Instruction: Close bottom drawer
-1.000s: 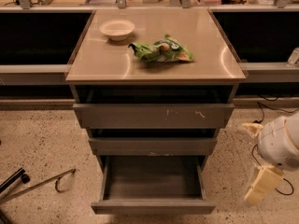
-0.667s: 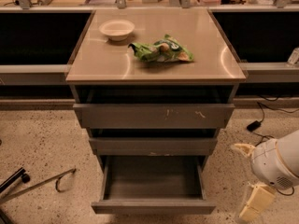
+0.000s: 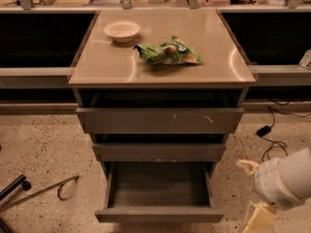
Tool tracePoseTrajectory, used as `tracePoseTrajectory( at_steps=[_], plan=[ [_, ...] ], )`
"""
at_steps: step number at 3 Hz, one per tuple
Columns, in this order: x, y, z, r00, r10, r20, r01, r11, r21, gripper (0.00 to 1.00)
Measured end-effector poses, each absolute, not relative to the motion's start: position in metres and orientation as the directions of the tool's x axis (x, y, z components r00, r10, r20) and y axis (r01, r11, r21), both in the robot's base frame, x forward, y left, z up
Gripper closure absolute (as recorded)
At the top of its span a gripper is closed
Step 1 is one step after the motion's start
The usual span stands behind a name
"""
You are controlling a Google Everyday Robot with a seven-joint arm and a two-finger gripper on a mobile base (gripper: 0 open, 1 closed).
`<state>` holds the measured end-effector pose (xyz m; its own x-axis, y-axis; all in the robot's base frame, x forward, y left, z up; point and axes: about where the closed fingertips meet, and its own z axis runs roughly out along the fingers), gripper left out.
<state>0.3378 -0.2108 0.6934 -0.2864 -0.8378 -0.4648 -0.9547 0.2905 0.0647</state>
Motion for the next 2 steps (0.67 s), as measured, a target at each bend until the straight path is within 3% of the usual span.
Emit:
tracePoseTrajectory(
  at_steps=[2],
  plan=[
    [0.293,-0.176,0.525,-0.359,-0.808,-0.467,-0.933,0.309,0.183,0.0]
  ],
)
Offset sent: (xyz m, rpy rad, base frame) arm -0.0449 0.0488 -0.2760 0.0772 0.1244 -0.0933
